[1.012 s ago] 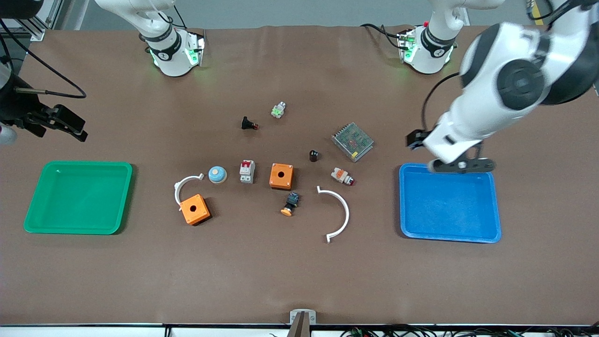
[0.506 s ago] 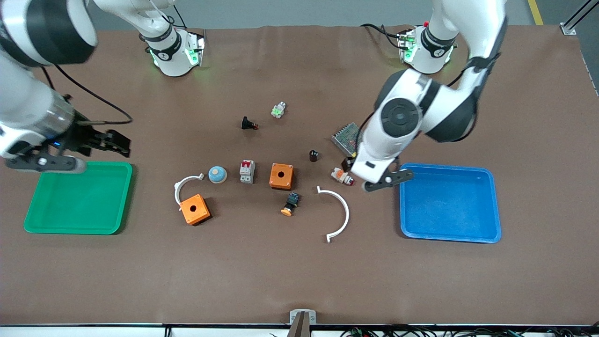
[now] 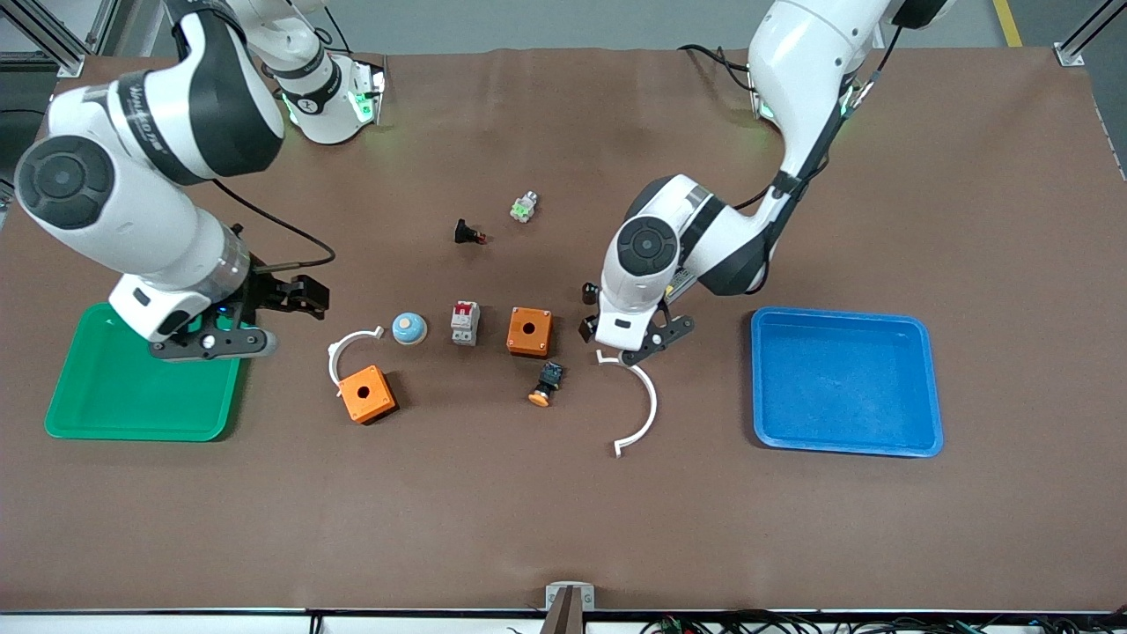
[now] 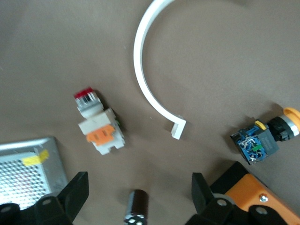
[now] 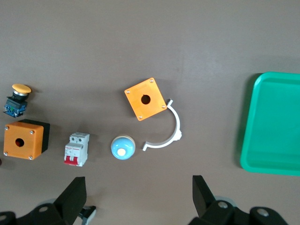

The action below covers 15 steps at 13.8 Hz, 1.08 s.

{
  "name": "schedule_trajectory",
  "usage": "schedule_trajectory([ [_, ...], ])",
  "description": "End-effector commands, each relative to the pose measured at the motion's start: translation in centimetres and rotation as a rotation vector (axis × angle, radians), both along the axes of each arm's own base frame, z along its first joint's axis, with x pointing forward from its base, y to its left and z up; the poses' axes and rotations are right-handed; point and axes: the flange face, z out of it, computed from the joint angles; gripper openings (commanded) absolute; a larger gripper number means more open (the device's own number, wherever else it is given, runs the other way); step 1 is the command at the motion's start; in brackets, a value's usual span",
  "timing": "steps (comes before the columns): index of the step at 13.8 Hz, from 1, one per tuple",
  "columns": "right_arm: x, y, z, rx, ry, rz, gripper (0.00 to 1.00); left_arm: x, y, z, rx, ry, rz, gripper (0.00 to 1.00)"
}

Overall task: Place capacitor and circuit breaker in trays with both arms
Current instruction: 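Reach the left gripper to the capacitor while the right gripper reaches the breaker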

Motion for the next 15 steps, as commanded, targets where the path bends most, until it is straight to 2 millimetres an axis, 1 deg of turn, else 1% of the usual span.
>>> schedule_trajectory([
  [1,-0.3,4.4,-2.2,0.008,0.005,-0.054,1.0,-0.9,-2.0,-2.1,0.005,-0.018,0.065,0.91],
  [3,-0.9,7.5,-3.4,0.005,0.002,-0.091,1.0,-1.7,-2.2,-3.0,0.02,-0.002,0.099,0.88],
  [4,-1.3,9.4,-4.4,0.002,0.002,-0.103,1.0,-2.6,-2.5,-3.8,0.034,0.011,0.102,0.87],
  [5,-1.6,10.8,-5.2,0.0,0.004,-0.116,1.0,-3.5,-2.5,-4.4,0.046,0.023,0.096,0.86],
  [6,-2.0,12.1,-5.9,-0.002,0.007,-0.124,1.0,-4.1,-2.4,-5.1,0.057,0.036,0.093,0.83],
  [8,-2.2,13.8,-8.3,-0.011,0.018,-0.132,1.0,-5.3,-2.8,-5.8,0.072,0.049,0.094,0.78],
  [9,-2.6,14.4,-9.6,-0.012,0.019,-0.133,1.0,-5.6,-3.1,-5.8,0.07,0.053,0.105,0.75],
  [10,-3.1,14.9,-11.4,-0.007,0.014,-0.127,1.0,-5.8,-3.2,-5.9,0.069,0.057,0.111,0.73],
  [11,-3.7,14.9,-13.7,-0.003,0.007,-0.124,1.0,-6.0,-3.5,-5.9,0.065,0.059,0.109,0.7],
  [12,-4.4,14.7,-15.8,0.002,0.0,-0.121,1.0,-6.4,-3.6,-6.0,0.067,0.066,0.104,0.68],
  [13,-4.9,14.7,-17.3,0.009,-0.01,-0.118,1.0,-6.6,-3.6,-6.3,0.07,0.071,0.102,0.67],
  [15,-5.6,14.4,-19.4,0.013,-0.014,-0.12,1.0,-7.0,-3.6,-6.5,0.075,0.075,0.098,0.65],
])
